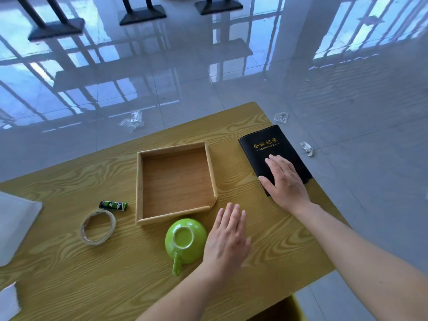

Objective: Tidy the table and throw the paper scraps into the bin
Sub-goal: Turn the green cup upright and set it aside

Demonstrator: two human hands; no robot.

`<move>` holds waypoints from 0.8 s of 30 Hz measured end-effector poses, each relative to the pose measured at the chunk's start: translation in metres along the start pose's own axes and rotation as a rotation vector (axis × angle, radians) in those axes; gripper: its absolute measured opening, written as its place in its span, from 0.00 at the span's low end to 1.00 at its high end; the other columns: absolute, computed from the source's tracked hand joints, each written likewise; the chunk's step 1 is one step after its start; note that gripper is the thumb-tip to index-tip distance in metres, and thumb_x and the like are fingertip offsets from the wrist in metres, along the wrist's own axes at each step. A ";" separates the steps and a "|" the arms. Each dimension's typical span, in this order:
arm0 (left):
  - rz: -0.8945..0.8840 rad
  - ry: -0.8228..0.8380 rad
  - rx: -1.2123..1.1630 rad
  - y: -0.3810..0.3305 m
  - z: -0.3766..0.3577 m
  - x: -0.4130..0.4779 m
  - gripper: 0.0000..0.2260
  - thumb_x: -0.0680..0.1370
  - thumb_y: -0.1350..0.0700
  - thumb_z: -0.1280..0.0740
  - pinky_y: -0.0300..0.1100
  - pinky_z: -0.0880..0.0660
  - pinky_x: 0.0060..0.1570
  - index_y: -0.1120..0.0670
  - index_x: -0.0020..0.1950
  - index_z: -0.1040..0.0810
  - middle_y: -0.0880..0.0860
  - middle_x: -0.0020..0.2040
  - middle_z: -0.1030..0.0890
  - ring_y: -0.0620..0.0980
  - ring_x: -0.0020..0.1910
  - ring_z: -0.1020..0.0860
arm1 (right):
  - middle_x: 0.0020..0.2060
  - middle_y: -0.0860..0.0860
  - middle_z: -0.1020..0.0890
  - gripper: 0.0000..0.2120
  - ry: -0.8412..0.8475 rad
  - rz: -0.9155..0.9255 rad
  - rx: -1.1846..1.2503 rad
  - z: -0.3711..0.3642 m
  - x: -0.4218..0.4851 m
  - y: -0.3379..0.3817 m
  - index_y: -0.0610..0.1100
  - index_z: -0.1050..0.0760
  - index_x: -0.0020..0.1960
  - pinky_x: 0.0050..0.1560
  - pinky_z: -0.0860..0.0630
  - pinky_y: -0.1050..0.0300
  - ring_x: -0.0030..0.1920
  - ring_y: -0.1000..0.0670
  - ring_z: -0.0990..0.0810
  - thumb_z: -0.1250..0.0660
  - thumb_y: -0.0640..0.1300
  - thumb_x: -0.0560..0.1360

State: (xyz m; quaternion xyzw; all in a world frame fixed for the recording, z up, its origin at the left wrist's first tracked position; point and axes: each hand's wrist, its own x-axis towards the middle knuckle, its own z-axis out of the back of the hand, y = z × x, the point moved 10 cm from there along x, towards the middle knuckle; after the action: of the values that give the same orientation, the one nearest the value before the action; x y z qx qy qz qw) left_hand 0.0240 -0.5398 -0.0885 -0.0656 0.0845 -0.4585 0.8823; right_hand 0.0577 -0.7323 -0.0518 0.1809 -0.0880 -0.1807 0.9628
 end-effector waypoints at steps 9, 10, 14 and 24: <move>0.274 -0.104 0.011 0.088 0.055 -0.056 0.26 0.75 0.45 0.36 0.56 0.37 0.72 0.50 0.72 0.30 0.59 0.73 0.32 0.59 0.73 0.35 | 0.61 0.47 0.21 0.21 0.054 0.183 0.100 -0.020 -0.039 0.111 0.42 0.26 0.67 0.65 0.28 0.53 0.64 0.46 0.26 0.32 0.47 0.76; 0.325 -0.079 -0.014 0.099 0.053 -0.062 0.27 0.76 0.44 0.38 0.53 0.36 0.70 0.49 0.73 0.34 0.57 0.74 0.34 0.58 0.72 0.37 | 0.60 0.48 0.20 0.20 0.066 0.195 0.107 -0.024 -0.043 0.122 0.43 0.26 0.66 0.64 0.27 0.53 0.63 0.47 0.25 0.32 0.47 0.76; 0.491 -0.003 -0.206 0.131 0.038 -0.085 0.33 0.73 0.38 0.34 0.48 0.29 0.62 0.41 0.76 0.43 0.54 0.74 0.39 0.54 0.68 0.34 | 0.60 0.51 0.21 0.18 0.174 0.192 0.165 -0.048 -0.062 0.161 0.47 0.25 0.65 0.62 0.27 0.57 0.61 0.51 0.25 0.33 0.48 0.77; 0.578 0.075 -0.351 0.149 0.017 -0.089 0.44 0.62 0.33 0.29 0.44 0.27 0.54 0.39 0.74 0.43 0.50 0.62 0.32 0.51 0.61 0.32 | 0.59 0.52 0.20 0.15 0.327 -0.114 0.364 -0.089 -0.093 0.172 0.47 0.23 0.64 0.59 0.27 0.61 0.58 0.53 0.23 0.35 0.44 0.77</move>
State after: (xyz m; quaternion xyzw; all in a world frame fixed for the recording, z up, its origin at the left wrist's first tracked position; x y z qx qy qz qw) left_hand 0.0962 -0.3810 -0.0931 -0.1729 0.2098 -0.1699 0.9472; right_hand 0.0472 -0.5193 -0.0777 0.3825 0.0480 -0.1842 0.9041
